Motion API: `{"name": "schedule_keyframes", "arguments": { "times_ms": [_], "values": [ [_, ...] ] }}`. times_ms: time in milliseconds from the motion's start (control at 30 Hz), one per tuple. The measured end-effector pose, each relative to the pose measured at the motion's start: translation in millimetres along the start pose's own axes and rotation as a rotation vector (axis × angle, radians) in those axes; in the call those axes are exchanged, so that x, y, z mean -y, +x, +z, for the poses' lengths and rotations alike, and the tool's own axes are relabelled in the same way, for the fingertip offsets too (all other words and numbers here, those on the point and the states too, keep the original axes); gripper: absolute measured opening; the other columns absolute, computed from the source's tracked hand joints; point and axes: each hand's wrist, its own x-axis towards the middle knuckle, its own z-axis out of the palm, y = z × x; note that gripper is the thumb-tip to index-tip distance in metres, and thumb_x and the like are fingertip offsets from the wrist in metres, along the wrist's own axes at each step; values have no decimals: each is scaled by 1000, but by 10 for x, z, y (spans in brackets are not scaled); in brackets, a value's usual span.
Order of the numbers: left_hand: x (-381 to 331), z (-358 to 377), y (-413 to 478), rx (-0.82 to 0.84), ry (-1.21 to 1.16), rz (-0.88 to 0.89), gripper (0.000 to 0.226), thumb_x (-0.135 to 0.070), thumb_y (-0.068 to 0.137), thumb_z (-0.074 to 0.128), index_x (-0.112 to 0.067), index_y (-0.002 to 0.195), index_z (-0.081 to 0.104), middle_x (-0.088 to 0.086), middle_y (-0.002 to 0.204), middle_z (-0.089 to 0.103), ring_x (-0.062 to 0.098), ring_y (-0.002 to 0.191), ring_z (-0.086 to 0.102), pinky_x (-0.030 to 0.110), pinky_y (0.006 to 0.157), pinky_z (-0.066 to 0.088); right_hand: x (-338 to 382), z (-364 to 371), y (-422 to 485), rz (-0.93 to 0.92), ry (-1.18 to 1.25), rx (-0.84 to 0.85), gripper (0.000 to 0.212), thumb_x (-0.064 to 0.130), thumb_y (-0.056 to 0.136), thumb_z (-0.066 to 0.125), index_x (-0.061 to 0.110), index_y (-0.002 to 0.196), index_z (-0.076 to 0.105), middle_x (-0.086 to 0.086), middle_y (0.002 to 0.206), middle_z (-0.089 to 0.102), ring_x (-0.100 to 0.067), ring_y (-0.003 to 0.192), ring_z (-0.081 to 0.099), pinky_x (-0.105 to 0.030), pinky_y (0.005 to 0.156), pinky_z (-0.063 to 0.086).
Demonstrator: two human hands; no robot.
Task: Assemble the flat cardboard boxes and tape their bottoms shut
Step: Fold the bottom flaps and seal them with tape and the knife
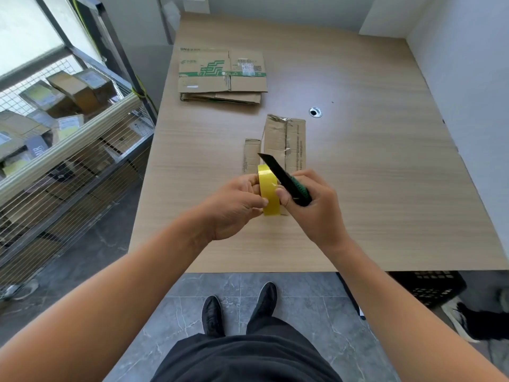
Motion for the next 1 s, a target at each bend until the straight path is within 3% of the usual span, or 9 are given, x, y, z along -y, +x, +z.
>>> {"name": "schedule_keyframes", "arguments": {
  "times_ms": [200,333,533,700,767,867,933,1000],
  "values": [
    [-76,-179,-247,33,129,-24,45,19,92,44,-11,125,55,7,110,72,19,103,67,34,93,48,284,206,-72,-52,-121,-35,11,6,85,80,1,94,74,-5,96,66,-18,88,65,-40,74,56],
    [-104,-287,-353,21,223,-40,44,19,92,46,-6,128,52,8,109,72,12,95,71,21,76,55,407,333,-119,-60,-177,-42,10,9,86,80,3,88,73,-2,92,67,-20,82,66,-44,68,55],
    [-69,-434,-435,-2,391,-66,42,16,92,49,0,131,54,18,126,65,29,121,60,39,106,46,528,482,-208,-53,-254,-68,8,6,84,79,8,83,71,1,84,65,-19,73,62,-44,60,53],
    [1,-540,-450,68,374,-49,46,16,94,47,-3,136,52,3,116,73,7,100,66,17,80,49,472,551,-213,0,-279,-22,10,4,83,78,7,86,69,0,83,64,-20,74,60,-42,61,50],
    [29,-587,-430,97,379,-6,46,13,96,48,-4,139,50,5,121,72,6,104,67,16,80,51,430,568,-191,41,-246,-10,11,3,84,77,6,83,66,1,80,60,-17,70,55,-37,61,47],
    [85,-678,-376,163,374,83,48,4,98,54,-6,144,44,6,129,68,17,123,62,31,102,47,372,563,-133,280,-56,-17,14,8,89,73,4,82,61,1,70,57,-19,63,55,-36,57,46],
    [134,-717,-366,179,440,158,54,-11,98,60,-11,148,38,2,122,72,18,119,64,30,98,49,342,526,-82,430,199,-32,13,10,94,69,4,85,63,4,62,59,-17,54,58,-37,49,50],
    [218,-699,-363,161,660,316,47,-25,100,58,-14,143,41,-2,106,74,15,105,69,27,88,52,321,481,-32,484,366,-42,13,8,96,67,9,83,63,5,54,57,-13,46,55,-24,44,45]
  ]
}}
